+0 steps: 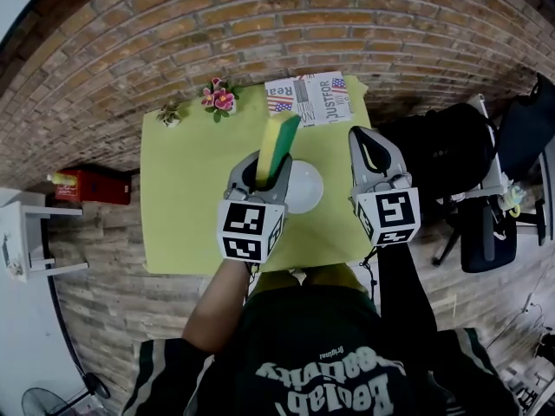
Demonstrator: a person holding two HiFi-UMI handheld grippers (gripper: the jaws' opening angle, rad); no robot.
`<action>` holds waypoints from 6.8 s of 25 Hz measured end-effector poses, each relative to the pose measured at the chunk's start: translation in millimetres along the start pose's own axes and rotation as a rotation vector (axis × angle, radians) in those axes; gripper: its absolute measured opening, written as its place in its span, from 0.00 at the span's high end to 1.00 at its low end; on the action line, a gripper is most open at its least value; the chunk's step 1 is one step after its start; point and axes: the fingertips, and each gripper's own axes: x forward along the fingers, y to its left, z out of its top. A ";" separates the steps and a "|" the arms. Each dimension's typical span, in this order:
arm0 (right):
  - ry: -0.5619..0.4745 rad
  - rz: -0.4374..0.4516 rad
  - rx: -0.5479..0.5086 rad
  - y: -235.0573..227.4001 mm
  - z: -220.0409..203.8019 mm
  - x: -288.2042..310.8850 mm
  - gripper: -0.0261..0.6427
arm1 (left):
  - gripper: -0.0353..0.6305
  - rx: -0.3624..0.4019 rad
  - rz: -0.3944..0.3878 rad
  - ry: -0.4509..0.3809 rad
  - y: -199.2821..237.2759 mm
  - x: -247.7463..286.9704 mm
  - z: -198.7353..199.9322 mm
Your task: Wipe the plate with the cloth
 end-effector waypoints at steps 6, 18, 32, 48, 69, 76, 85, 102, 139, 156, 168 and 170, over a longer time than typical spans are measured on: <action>-0.016 0.061 0.000 -8.9 -3.9 15.6 0.94 | 0.74 -0.033 0.024 0.102 -6.5 18.1 -27.6; -0.026 0.101 0.022 -13.0 -11.7 31.1 0.94 | 0.74 -0.088 0.014 0.277 -17.4 40.7 -84.7; 0.028 0.090 0.026 -13.5 -33.7 36.1 0.94 | 0.74 -0.122 -0.055 0.479 -25.6 67.6 -163.3; 0.041 0.084 0.012 -10.2 -36.3 34.9 0.94 | 0.74 -0.116 -0.103 0.642 -38.1 87.4 -212.3; 0.046 0.066 0.003 -15.0 -37.3 28.1 0.94 | 0.74 -0.110 -0.116 0.689 -39.8 94.8 -236.8; 0.040 0.076 0.002 -12.5 -34.7 27.9 0.94 | 0.74 -0.138 -0.053 0.696 -20.4 81.6 -236.2; 0.026 0.109 0.000 1.5 -30.5 32.6 0.94 | 0.74 -0.190 0.046 0.693 16.5 61.4 -240.1; 0.003 0.125 -0.004 6.5 -21.7 36.8 0.94 | 0.74 -0.246 0.124 0.672 38.5 37.6 -239.6; 0.025 0.085 -0.027 -5.9 -27.2 18.3 0.94 | 0.74 -0.124 -0.138 0.690 -65.3 76.7 -242.8; 0.001 0.158 -0.029 22.1 -15.6 35.1 0.94 | 0.74 -0.252 0.051 0.718 9.1 36.3 -251.7; -0.014 0.196 -0.024 33.9 -11.1 39.8 0.94 | 0.74 -0.314 0.144 0.706 40.1 9.6 -258.8; -0.012 0.201 -0.026 35.3 -11.0 40.3 0.94 | 0.74 -0.312 0.141 0.697 38.9 10.0 -256.6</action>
